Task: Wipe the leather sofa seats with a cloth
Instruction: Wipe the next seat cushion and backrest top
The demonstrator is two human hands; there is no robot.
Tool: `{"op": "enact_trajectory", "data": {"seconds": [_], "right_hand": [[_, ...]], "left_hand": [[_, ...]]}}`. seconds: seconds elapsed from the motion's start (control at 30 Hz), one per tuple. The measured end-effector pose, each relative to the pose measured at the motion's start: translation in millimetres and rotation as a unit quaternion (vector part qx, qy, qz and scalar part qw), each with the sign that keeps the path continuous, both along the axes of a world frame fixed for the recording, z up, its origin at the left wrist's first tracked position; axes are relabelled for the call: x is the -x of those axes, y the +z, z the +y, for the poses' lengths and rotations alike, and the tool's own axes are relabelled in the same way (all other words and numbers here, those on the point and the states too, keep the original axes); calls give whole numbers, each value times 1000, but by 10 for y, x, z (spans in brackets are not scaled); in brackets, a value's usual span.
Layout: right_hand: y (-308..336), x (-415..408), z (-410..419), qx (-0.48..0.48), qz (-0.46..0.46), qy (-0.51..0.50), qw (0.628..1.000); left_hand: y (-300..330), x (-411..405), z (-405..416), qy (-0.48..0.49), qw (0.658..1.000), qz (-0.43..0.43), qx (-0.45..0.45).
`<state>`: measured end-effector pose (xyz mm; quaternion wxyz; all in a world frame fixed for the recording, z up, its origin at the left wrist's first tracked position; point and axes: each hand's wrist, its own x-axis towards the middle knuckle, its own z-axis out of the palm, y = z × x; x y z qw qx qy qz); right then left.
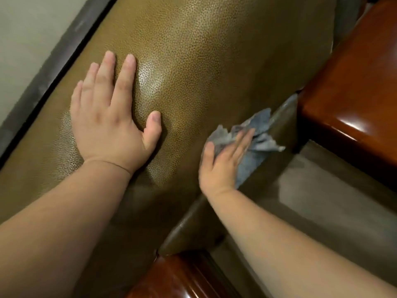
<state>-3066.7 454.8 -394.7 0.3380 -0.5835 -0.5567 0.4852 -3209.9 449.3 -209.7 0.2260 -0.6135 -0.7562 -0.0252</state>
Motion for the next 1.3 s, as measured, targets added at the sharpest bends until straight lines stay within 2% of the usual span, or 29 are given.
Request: {"op": "enact_trajectory", "data": {"seconds": [0.07, 0.17, 0.23, 0.33, 0.4, 0.5, 0.6, 0.7, 0.77, 0.83, 0.93, 1.0, 1.1, 1.23, 1.3], "right_hand": [[-41, 51, -357, -2, -19, 58, 998], [-114, -59, -317, -12, -33, 104, 994], [-64, -109, -12, -20, -33, 60, 997], [101, -62, 556, 12, 5, -89, 996], [219, 82, 549, 10, -1, -137, 990], [376, 375, -249, -100, -47, -50, 993], [385, 510, -1037, -116, -93, 60, 987], [400, 396, -943, -145, -80, 94, 982], [613, 333, -455, -183, -52, 41, 981], [863, 311, 71, -174, -22, -31, 984], [949, 477, 130, -171, -27, -88, 981], [825, 568, -385, -188, -43, -31, 981], [623, 573, -1199, -145, -78, 119, 979], [504, 471, -1022, -170, -159, 181, 956], [573, 380, -764, -157, -142, 159, 964]], "left_hand": [[4, 0, 13, 4, 1000, 5, 5], [-1, 15, 18, 1, 1000, 12, 5], [-3, 14, 2, 5, 1000, 8, 5], [-8, 10, 10, 2, 1000, 14, 9], [-12, 9, 19, 2, 1000, 11, 10], [-3, 6, -7, 3, 1000, 5, 4], [3, -3, -8, 1, 1000, 3, 1], [-15, 2, -15, -1, 1000, -10, -1], [-20, 36, -11, -6, 1000, -14, -2], [-12, 51, 3, -5, 1000, -21, -1], [-2, 43, 3, 3, 1000, -17, -1], [-1, 47, -1, 1, 1000, -14, -3], [1, 31, 16, 3, 1000, -10, -2], [24, 34, -32, 12, 1000, -11, 8], [91, 8, -16, 11, 999, -24, 28]]}}
